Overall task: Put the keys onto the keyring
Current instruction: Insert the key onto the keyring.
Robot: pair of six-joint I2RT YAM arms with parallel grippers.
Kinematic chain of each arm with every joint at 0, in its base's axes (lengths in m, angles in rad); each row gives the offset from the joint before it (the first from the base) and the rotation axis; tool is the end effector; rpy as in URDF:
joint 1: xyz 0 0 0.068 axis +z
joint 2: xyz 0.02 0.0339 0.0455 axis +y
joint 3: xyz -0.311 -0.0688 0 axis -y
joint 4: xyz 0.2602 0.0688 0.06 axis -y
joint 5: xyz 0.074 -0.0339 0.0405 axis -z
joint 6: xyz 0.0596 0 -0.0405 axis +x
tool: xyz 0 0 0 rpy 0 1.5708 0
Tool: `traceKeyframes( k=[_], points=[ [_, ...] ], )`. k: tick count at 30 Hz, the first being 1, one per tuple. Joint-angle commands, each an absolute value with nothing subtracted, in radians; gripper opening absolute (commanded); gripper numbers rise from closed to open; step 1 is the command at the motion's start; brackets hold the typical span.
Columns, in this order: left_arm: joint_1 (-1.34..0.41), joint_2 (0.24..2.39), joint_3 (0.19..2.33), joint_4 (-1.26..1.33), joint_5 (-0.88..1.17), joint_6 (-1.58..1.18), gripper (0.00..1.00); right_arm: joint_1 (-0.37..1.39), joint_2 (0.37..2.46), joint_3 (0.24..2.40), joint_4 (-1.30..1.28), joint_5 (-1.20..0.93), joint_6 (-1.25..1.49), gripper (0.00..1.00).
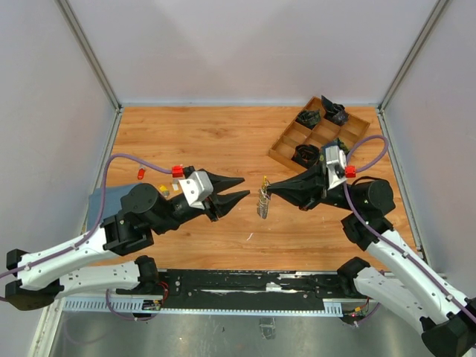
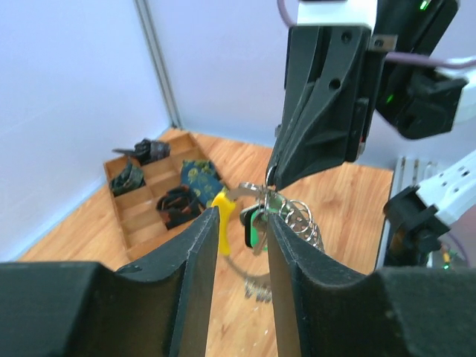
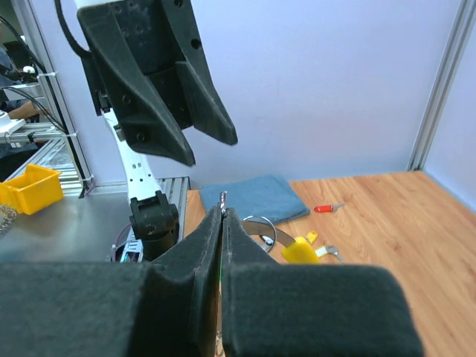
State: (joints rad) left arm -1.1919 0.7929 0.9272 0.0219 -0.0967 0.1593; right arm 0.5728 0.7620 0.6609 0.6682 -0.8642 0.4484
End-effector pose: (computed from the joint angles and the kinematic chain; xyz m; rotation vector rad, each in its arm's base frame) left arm 0.0731 -0.1681 0.4501 0.8482 1.1905 -0.7814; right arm 0.1057 0.1221 0.4222 -0.9139 0.9593 1.3115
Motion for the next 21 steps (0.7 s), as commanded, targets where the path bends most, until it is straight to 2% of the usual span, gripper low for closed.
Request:
traceKeyframes(
  k=[1, 4, 10, 15, 21],
  points=[
    [-1.202, 0.786, 0.989, 0.113, 0.015, 0.127, 0.39, 0.565, 0.733, 0.696, 0.79, -0.89, 0.433, 0.01],
    [-1.201, 0.808, 1.025, 0.099, 0.086, 0.12, 0.41, 0.566, 0.729, 0.723, 0.79, -0.887, 0.429, 0.01],
    [-1.201, 0.843, 1.068, 0.109, 0.089, 0.104, 0.42, 0.567, 0.744, 0.788, 0.781, -0.903, 0.407, 0.01],
    [-1.201, 0.879, 1.104, 0.108, 0.079, 0.112, 0.33, 0.58, 0.765, 0.816, 0.798, -0.921, 0.403, 0.01],
    [-1.201, 0.895, 1.11, 0.127, 0.062, 0.112, 0.32, 0.601, 0.775, 0.829, 0.798, -0.936, 0.384, 0.01]
  ],
)
